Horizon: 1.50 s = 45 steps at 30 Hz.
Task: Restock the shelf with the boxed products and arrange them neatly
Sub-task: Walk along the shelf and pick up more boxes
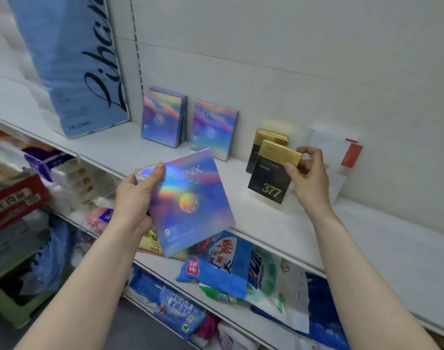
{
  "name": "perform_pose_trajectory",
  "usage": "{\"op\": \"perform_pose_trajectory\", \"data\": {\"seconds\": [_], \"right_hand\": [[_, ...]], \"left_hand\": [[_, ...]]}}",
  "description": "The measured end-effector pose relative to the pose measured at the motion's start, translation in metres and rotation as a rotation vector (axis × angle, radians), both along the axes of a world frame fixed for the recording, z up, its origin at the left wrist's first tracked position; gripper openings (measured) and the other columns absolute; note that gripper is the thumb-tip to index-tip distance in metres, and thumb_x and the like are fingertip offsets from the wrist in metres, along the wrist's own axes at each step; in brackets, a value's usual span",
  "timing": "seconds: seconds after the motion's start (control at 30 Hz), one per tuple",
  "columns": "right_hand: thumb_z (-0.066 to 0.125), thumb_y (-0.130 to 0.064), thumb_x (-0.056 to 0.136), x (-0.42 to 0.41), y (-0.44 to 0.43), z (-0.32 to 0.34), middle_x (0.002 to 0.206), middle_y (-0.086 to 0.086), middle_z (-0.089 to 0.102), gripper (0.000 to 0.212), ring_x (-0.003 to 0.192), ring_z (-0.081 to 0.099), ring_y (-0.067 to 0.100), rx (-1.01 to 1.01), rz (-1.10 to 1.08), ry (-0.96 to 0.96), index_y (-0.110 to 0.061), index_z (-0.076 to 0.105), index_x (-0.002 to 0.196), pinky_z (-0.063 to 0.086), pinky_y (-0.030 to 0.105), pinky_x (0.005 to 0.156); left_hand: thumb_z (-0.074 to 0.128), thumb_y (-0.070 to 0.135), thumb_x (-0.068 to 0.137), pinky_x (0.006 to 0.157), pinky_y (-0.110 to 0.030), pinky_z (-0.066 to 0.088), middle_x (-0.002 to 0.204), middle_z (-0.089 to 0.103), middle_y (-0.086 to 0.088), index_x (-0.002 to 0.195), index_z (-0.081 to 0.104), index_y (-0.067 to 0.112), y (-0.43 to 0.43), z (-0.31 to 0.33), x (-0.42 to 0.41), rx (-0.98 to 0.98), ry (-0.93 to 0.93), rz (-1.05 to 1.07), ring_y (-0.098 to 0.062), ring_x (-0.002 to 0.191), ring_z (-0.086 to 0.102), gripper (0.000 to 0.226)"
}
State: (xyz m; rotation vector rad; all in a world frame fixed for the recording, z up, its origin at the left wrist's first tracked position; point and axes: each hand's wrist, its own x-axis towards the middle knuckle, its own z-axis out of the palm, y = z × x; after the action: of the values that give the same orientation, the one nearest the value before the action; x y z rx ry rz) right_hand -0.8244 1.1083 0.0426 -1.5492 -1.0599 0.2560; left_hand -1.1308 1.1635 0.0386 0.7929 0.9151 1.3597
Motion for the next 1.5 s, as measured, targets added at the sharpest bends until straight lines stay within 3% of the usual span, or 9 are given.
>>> {"op": "perform_pose_trajectory", "data": {"seconds": [0.1,0.27,0.6,0.7,0.8,0.93,1.13,1.3,1.5], "right_hand": [[0.063,-0.024,0.094,0.007,0.036,-0.003,0.112,-0.004,0.062,0.032,0.094,0.061,0.008,-0.073,-0.042,-0.053,-0.028,0.047,0.122,0.049,0.016,0.064],[0.065,-0.022,0.093,0.018,0.074,-0.012,0.115,0.001,0.057,0.032,0.092,0.061,0.015,-0.112,-0.127,-0.249,-0.024,0.052,0.122,0.051,0.027,0.077],[0.066,-0.011,0.088,-0.013,0.093,-0.007,0.121,0.011,0.051,0.038,0.11,0.05,0.027,-0.085,-0.398,-0.653,-0.015,0.057,0.125,0.042,0.036,0.088],[0.066,-0.032,0.09,-0.053,0.112,0.004,0.104,-0.001,0.062,0.032,0.09,0.057,0.01,-0.087,-0.041,-0.404,-0.023,0.059,0.12,0.05,0.034,0.079],[0.067,-0.051,0.082,-0.084,0.137,0.01,0.09,-0.01,0.065,0.046,0.074,0.059,0.007,-0.199,0.266,-0.076,-0.032,0.054,0.122,0.049,0.03,0.064],[0.07,-0.021,0.09,-0.09,0.161,0.013,0.077,-0.001,0.067,0.023,0.06,0.055,0.008,-0.136,0.332,0.072,-0.025,0.058,0.109,0.043,0.027,0.053],[0.065,-0.017,0.094,-0.082,0.193,0.024,0.094,0.002,0.073,0.025,0.067,0.068,0.005,-0.058,0.148,0.134,-0.012,0.05,0.114,0.045,0.017,0.05],[0.065,-0.019,0.093,-0.076,0.217,0.025,0.093,0.001,0.071,0.026,0.062,0.062,-0.003,-0.076,0.04,0.032,-0.014,0.049,0.113,0.044,0.015,0.051],[0.07,-0.015,0.087,-0.08,0.223,0.019,0.113,-0.001,0.049,0.037,0.083,0.059,0.011,-0.156,-0.196,-0.435,-0.019,0.055,0.121,0.041,0.007,0.069]], "left_hand": [[0.076,0.022,0.08,0.082,-0.057,0.055,0.106,0.069,-0.023,0.105,0.064,0.007,0.028,0.006,0.002,-0.013,-0.009,-0.013,-0.032,0.088,0.067,0.032],[0.076,0.022,0.08,0.086,-0.065,0.049,0.099,0.07,-0.021,0.086,0.065,0.013,0.071,0.005,0.007,-0.015,0.011,-0.022,-0.035,0.089,0.066,0.016],[0.073,0.022,0.077,0.069,-0.035,0.055,0.1,0.068,-0.023,0.11,0.061,-0.006,0.14,-0.004,0.022,0.009,0.116,-0.232,-0.026,0.077,0.065,0.045],[0.074,0.025,0.071,0.068,-0.034,0.057,0.106,0.068,-0.026,0.116,0.059,-0.008,0.157,0.001,0.022,-0.002,0.097,-0.364,-0.029,0.084,0.065,0.058],[0.071,0.019,0.08,0.06,-0.027,0.057,0.095,0.07,-0.021,0.109,0.063,-0.003,0.174,0.009,0.022,0.027,0.13,-0.456,-0.022,0.069,0.066,0.037],[0.063,0.018,0.09,0.064,-0.025,0.052,0.091,0.067,-0.007,0.114,0.062,0.008,0.202,0.011,0.016,0.083,0.137,-0.46,-0.016,0.074,0.063,0.026],[0.057,0.01,0.095,0.095,-0.041,0.049,0.113,0.066,-0.008,0.119,0.057,0.016,0.236,-0.026,0.001,0.206,0.429,-0.434,-0.019,0.097,0.063,0.025],[0.057,0.015,0.094,0.096,-0.023,0.042,0.13,0.058,0.002,0.135,0.049,0.019,0.248,-0.055,0.011,0.398,0.784,-0.556,-0.015,0.115,0.058,0.042],[0.057,0.017,0.094,0.108,-0.03,0.037,0.142,0.05,-0.004,0.146,0.038,0.018,0.262,-0.065,0.024,0.534,1.017,-0.57,-0.021,0.129,0.049,0.056]]}}
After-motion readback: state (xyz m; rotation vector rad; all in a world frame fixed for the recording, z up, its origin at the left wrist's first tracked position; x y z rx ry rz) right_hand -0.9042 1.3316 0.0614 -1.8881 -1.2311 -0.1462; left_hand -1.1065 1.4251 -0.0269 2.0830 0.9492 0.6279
